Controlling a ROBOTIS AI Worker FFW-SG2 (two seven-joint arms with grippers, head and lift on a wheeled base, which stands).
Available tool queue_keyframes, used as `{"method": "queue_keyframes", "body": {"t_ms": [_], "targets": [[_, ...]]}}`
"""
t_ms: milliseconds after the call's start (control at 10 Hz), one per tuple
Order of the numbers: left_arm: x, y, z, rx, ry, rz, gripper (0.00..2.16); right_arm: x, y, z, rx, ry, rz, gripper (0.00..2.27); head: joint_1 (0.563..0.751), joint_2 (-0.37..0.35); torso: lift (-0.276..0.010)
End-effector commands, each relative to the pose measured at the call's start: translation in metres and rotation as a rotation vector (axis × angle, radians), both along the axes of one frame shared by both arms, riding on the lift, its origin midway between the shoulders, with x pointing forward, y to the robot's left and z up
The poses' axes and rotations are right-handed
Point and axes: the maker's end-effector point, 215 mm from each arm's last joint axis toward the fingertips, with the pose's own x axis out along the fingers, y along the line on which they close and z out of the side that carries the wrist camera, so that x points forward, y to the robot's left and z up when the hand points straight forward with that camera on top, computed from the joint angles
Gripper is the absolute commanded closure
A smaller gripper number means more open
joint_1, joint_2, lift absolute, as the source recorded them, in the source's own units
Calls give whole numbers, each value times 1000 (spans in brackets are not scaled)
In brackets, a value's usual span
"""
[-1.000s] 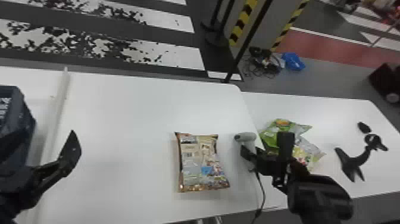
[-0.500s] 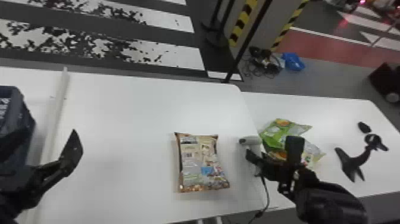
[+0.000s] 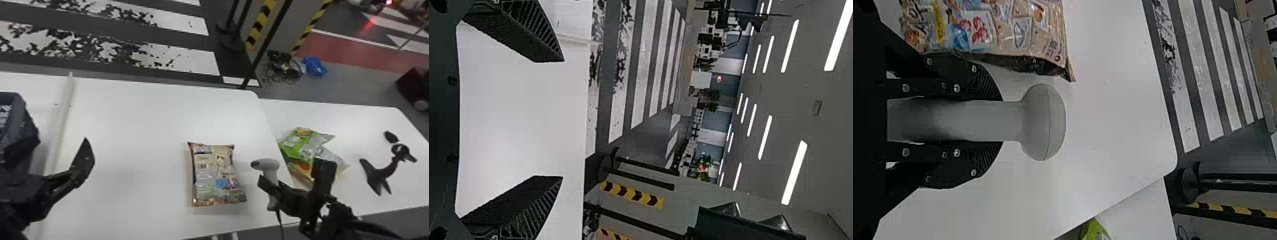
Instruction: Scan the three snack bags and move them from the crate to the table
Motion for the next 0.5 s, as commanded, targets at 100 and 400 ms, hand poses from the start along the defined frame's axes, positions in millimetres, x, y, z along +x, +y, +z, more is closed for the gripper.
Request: {"method": "queue_keyframes", "body": {"t_ms": [100, 400], "targets": [[0, -10, 1, 4, -2, -28, 22, -18, 60, 41, 62, -15, 33, 2047, 695, -348, -62], [-1, -20, -2, -1, 3, -49, 22, -18, 139, 59, 56, -28, 117, 2047, 695, -260, -62]]}}
